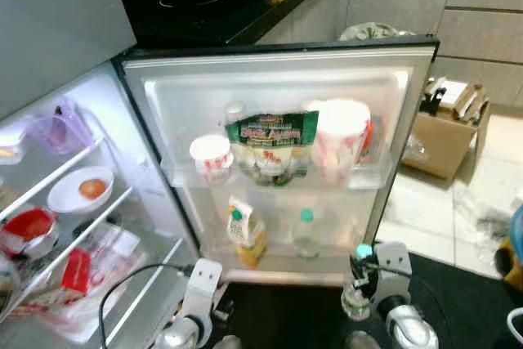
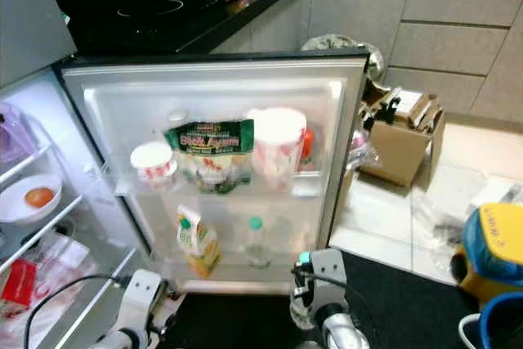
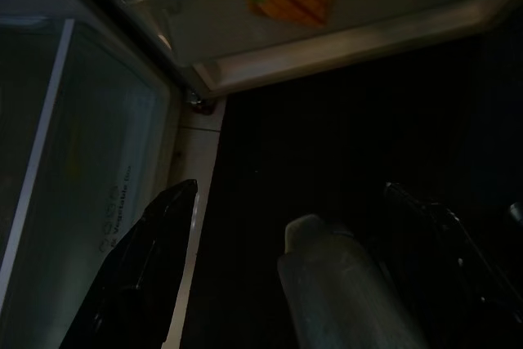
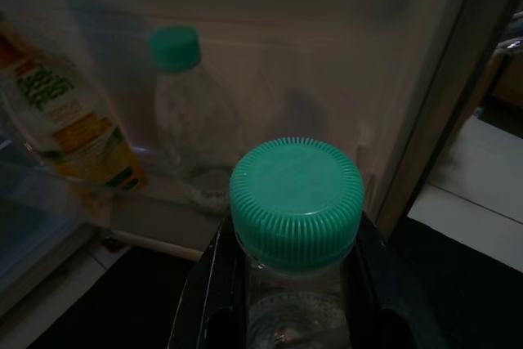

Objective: Restocking fridge

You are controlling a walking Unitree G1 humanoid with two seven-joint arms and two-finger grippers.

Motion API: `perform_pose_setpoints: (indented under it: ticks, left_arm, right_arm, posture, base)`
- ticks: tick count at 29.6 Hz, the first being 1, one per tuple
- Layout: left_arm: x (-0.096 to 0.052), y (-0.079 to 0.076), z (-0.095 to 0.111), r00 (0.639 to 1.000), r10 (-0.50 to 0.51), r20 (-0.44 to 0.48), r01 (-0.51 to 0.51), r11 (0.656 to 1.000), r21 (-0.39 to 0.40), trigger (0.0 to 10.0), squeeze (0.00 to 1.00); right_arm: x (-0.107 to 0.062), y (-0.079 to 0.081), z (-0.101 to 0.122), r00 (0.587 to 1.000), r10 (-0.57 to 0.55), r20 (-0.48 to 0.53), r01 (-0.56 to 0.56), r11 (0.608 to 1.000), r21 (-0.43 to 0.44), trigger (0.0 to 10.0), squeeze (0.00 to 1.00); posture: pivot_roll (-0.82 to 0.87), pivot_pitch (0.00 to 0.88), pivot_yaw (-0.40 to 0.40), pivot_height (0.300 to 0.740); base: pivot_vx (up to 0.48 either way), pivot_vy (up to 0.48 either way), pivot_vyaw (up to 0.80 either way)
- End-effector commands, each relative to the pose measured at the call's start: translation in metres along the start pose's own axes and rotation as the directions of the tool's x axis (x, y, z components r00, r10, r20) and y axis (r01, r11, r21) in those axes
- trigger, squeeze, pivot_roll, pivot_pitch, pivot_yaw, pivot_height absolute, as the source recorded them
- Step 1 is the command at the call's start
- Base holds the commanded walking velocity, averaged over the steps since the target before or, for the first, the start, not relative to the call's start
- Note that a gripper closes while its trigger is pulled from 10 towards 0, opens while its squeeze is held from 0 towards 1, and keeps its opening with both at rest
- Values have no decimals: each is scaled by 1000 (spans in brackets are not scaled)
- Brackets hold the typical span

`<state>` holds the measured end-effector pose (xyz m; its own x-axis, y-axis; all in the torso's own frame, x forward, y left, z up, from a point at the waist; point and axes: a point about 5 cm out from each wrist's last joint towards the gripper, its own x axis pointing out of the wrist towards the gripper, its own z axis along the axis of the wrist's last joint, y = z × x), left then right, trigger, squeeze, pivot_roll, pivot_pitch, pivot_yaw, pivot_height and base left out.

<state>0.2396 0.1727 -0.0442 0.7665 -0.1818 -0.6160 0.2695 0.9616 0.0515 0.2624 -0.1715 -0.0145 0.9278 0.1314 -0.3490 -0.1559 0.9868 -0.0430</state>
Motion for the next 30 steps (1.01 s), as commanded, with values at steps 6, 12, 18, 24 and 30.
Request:
perform_pose_setpoints:
  ticks: [6, 12, 18, 24, 30]
  left_arm:
    - [-3, 4, -4, 1000, 4, -8, -4, 1000, 10, 10000, 0]
    - [-3, 4, -5, 1000, 2, -10, -2, 1000, 12, 10000, 0]
    - [-3, 5, -4, 1000, 2, -8, -2, 1000, 12, 10000, 0]
    - [-3, 5, -4, 1000, -1, -7, 1, 1000, 13, 10000, 0]
    - [-3, 5, -5, 1000, 0, -8, 0, 1000, 11, 10000, 0]
  right_arm:
    - [6, 1, 17, 996, 5, 90, -4, 1000, -8, 10000, 0]
    - [9, 2, 26, 992, 10, 124, -6, 1000, -30, 10000, 0]
    - [16, 2, 45, 980, 10, 200, -10, 1000, 0, 10000, 0]
    - [23, 0, 66, 964, 25, 263, -37, 998, 42, 10000, 0]
    - [31, -1, 100, 924, 48, 379, -93, 990, 102, 10000, 0]
  posture:
    - [-71, 38, 63, 605]
    - [-73, 32, 64, 586]
    - [-77, 27, 64, 586]
    - [-80, 26, 65, 586]
    - [-81, 27, 63, 586]
  base:
    - [0, 0, 0]
    - [0, 0, 0]
    - [0, 0, 0]
    - [0, 0, 0]
    - [0, 0, 0]
